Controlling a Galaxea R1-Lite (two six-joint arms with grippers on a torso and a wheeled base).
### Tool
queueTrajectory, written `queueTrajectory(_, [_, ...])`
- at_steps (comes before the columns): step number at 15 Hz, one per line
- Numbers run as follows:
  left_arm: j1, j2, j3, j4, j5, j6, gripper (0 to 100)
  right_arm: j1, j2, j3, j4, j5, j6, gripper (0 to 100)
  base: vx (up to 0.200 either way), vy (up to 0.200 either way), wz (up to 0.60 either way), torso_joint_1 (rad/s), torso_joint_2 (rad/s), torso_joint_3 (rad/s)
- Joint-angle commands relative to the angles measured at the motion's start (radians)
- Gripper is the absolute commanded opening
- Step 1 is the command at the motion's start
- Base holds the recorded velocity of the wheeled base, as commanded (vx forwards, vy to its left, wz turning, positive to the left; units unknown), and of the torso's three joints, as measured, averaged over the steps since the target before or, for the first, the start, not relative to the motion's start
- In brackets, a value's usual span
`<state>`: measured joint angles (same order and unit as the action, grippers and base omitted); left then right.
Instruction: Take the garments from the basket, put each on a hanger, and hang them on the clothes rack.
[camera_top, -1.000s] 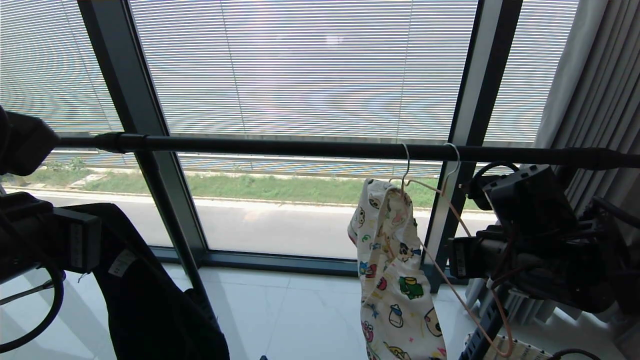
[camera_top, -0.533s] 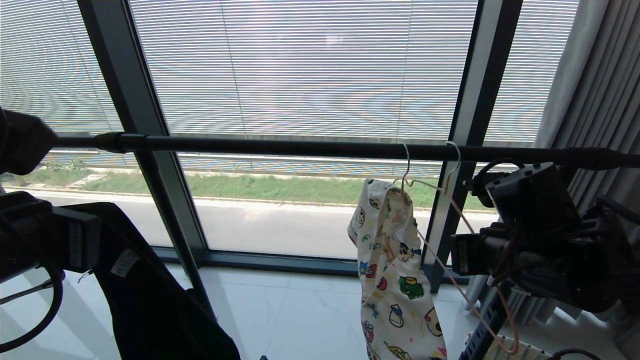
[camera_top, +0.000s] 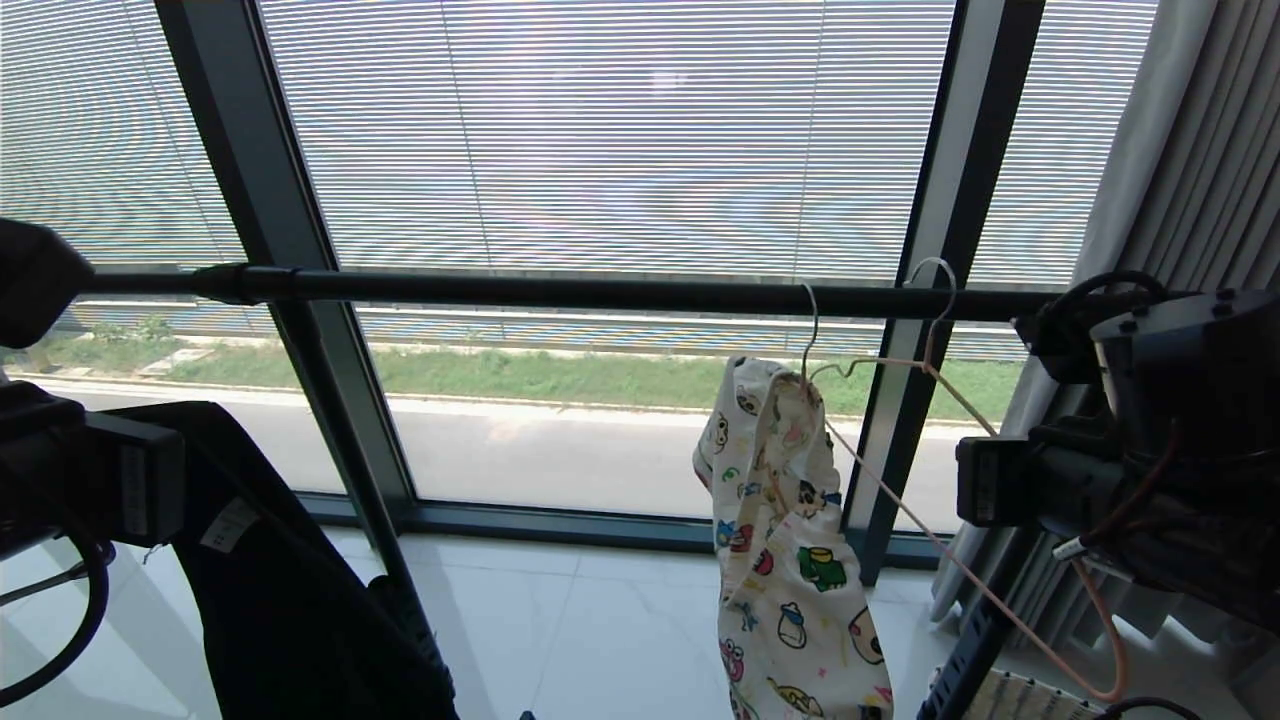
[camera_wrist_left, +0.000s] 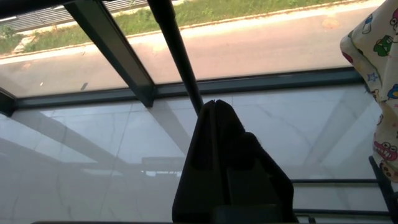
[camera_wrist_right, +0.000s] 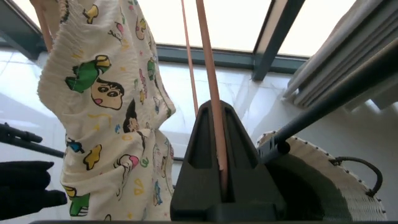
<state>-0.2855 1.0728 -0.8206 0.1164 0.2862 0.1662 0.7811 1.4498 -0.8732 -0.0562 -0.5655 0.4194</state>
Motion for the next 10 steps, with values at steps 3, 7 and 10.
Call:
queueTrajectory(3, [0.000, -0.013, 0.001, 0.000, 0.001, 0.001, 0, 0.001, -0.089, 0.118, -0.169, -0.001, -0.117, 0, 0.000, 0.000, 0.00, 0.000, 0.00, 0.000])
queueTrajectory(7, [0.000, -0.017, 0.001, 0.000, 0.001, 0.016, 0, 0.001, -0.117, 0.211, -0.314, 0.001, -0.229, 0, 0.000, 0.000, 0.00, 0.000, 0.00, 0.000])
queueTrajectory(10, [0.000, -0.020, 0.006, 0.000, 0.001, 0.035, 0, 0.009, -0.181, 0.249, -0.315, 0.001, -0.266, 0, -0.067, 0.000, 0.00, 0.001, 0.00, -0.001])
